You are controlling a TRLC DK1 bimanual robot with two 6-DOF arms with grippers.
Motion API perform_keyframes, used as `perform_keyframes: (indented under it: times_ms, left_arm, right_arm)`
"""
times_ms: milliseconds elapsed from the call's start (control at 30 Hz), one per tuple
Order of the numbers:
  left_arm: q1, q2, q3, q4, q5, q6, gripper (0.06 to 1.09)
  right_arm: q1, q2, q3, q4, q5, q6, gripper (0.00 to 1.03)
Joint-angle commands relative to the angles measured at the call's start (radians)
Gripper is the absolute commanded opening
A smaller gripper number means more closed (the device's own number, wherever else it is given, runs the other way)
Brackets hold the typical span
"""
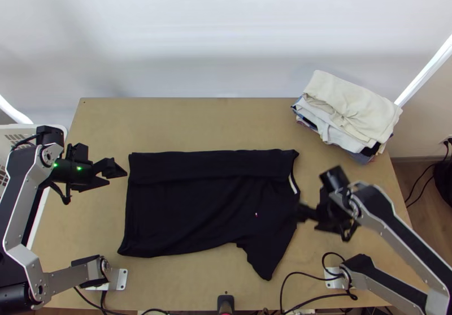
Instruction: Fold the t-shirt
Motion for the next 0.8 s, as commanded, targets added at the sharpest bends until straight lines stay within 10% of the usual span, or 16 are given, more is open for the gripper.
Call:
perform_keyframes:
  times_ms: [0, 500, 767]
  left_arm:
    - [-0.005, -0.013, -0.010, -0.019, 0.002, 0.019, 1.04]
    - [-0.033, -0.027, -0.015, -0.029, -0.019, 0.011, 1.04]
    - [-0.030, -0.042, -0.018, -0.053, -0.030, 0.028, 1.04]
  right_arm:
    - [0.053, -0.029, -0.082, -0.016, -0.006, 0.024, 0.86]
    - [0.182, 0.132, -0.111, 0.133, -0.026, 0.015, 0.72]
    - [0.199, 0.201, -0.109, 0.188, -0.026, -0.045, 0.33]
